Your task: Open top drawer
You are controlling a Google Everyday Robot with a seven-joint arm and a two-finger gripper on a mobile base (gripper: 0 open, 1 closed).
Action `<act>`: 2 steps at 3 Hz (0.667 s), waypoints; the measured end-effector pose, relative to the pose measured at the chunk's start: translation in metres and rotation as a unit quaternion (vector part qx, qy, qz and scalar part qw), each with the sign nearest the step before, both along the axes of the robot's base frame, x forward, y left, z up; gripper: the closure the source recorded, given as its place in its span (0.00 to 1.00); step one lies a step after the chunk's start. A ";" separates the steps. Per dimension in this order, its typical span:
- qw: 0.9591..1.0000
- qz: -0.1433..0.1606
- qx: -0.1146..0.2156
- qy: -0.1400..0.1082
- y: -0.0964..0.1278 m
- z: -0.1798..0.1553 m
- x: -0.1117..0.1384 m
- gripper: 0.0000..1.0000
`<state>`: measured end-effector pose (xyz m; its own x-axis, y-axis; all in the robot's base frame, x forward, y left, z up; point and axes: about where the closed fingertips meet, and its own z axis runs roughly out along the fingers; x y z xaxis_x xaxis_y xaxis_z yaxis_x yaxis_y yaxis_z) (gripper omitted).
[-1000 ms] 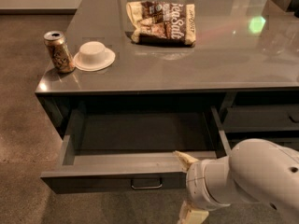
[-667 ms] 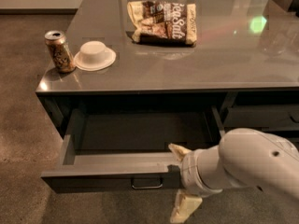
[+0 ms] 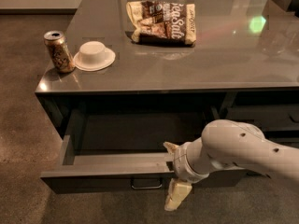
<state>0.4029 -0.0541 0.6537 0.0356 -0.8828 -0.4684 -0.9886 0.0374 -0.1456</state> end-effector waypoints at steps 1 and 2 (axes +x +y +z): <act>1.000 -0.007 0.002 0.015 -0.003 -0.016 0.007 0.19; 1.000 -0.014 0.002 0.021 -0.007 -0.022 0.009 0.42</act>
Offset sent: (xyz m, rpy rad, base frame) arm 0.0111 -0.0141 -0.0304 0.0065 0.0592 -0.0484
